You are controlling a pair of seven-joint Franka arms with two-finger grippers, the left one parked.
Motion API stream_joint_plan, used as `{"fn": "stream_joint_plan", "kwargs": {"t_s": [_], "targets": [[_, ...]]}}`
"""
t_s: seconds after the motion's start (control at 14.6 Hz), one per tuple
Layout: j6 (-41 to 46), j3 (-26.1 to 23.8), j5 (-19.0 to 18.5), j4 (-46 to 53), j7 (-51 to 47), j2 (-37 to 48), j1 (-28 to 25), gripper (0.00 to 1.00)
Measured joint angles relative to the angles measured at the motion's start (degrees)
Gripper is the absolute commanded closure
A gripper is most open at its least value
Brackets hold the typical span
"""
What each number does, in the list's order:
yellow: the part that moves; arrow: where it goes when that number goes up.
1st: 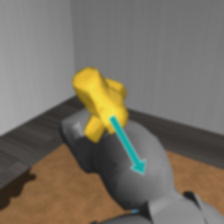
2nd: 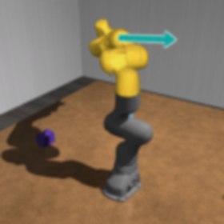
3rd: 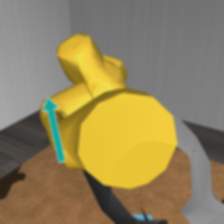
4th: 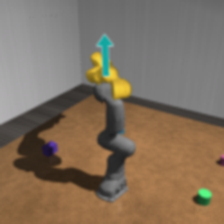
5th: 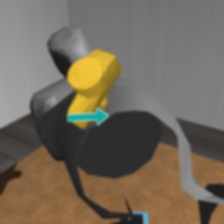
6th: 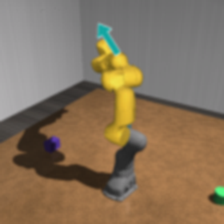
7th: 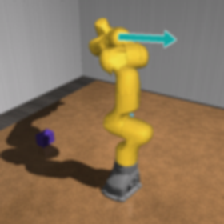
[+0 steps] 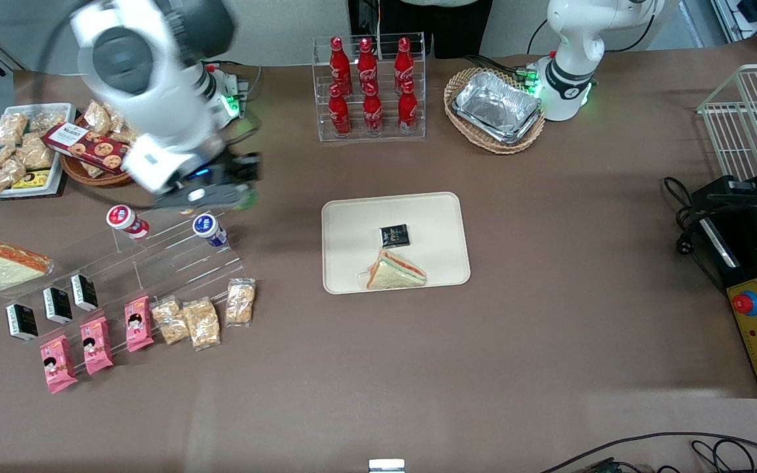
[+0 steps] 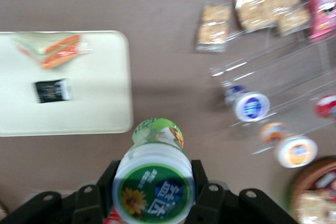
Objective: Place green gum on tray
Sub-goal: 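Lift the green gum tub and carry it toward the cream tray, then lower the green gum tub onto the tray beside the black packet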
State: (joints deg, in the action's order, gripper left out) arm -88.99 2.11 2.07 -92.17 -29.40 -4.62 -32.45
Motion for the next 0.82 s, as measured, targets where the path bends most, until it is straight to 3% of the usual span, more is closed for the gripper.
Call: {"fn": "stream_joint_plan", "kwargs": {"t_s": [0.41, 0.82], "targets": [[-14.5, -9.9, 0.9, -1.6, -12.0, -10.0, -0.5, 0.91], [-36.1, -11.4, 0.9, -13.3, -14.5, -17.3, -0.6, 0.91]]}}
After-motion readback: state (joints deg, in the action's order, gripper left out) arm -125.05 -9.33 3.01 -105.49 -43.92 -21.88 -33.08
